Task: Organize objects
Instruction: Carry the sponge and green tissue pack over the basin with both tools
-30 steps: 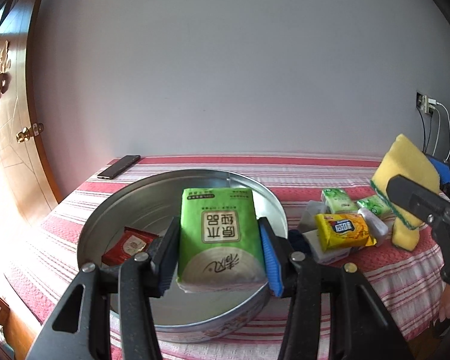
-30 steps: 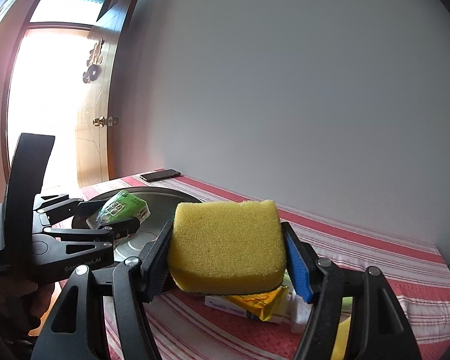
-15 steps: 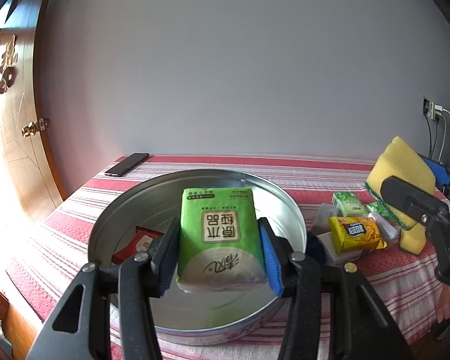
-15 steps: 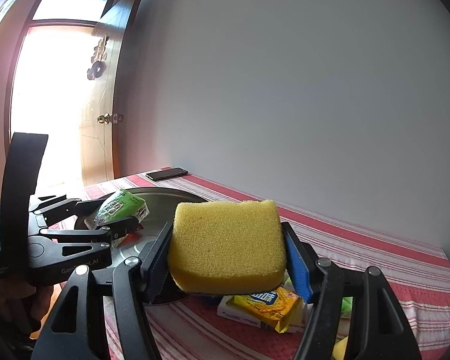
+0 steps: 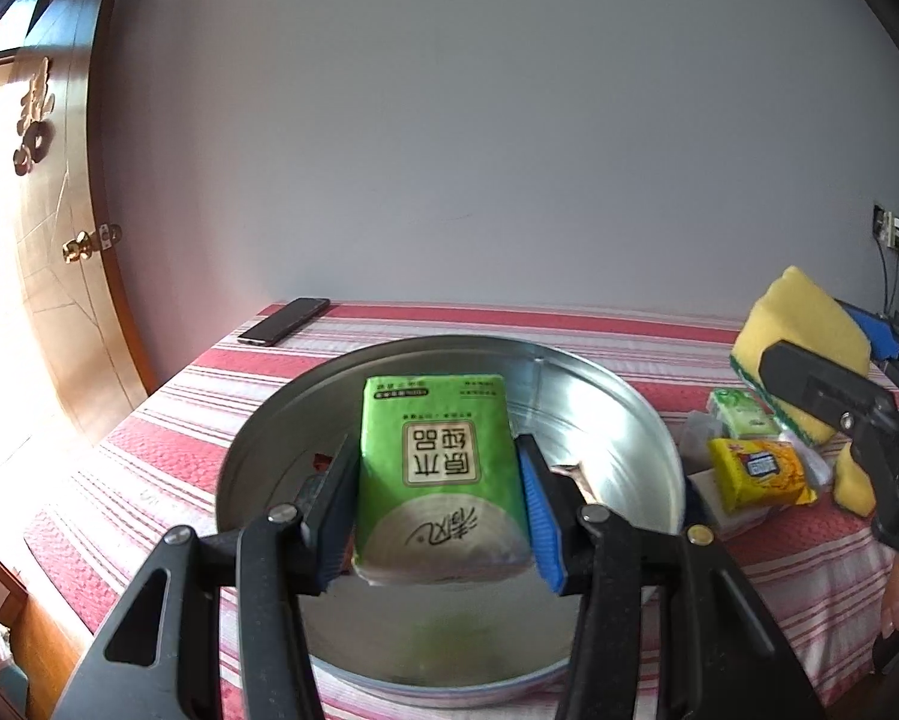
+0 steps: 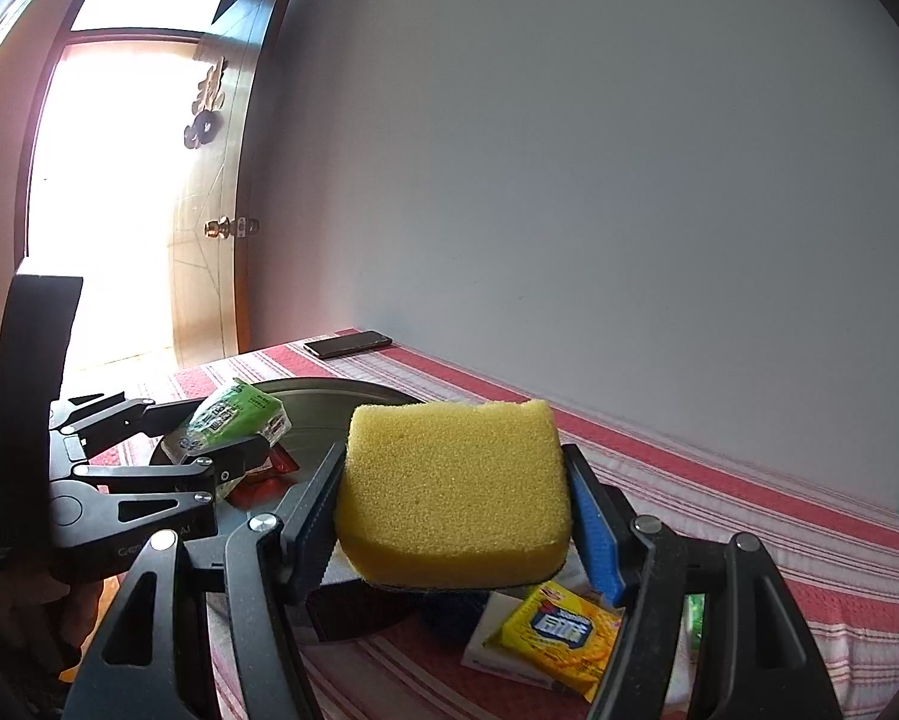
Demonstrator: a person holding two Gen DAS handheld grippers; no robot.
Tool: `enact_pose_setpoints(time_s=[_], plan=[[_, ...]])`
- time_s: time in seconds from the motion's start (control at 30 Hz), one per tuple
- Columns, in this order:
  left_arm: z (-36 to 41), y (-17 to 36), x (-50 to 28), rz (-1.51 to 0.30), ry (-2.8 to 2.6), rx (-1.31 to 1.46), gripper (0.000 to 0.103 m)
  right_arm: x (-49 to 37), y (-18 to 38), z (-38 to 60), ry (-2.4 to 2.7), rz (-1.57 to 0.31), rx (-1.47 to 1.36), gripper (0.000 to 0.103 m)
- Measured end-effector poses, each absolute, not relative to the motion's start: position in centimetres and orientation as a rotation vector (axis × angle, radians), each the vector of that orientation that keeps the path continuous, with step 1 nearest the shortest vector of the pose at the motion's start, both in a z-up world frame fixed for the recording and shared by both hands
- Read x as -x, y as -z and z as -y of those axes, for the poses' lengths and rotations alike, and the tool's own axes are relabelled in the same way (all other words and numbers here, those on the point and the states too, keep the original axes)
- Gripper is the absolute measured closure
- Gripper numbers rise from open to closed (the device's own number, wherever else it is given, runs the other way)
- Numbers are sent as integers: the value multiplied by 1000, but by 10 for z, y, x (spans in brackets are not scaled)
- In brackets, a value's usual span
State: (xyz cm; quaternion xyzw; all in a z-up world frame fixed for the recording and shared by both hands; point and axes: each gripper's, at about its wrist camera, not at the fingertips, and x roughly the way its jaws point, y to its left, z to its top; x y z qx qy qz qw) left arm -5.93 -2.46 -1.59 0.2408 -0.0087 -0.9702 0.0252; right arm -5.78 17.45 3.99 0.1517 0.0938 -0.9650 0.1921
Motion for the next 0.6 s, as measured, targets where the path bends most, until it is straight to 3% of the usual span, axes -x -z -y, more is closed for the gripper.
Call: enact_pose_setpoints(time_s=[0.6], plan=[[52,29,91,52,2929,-815,54,113,-27,-135,2667,-286,-541,34]])
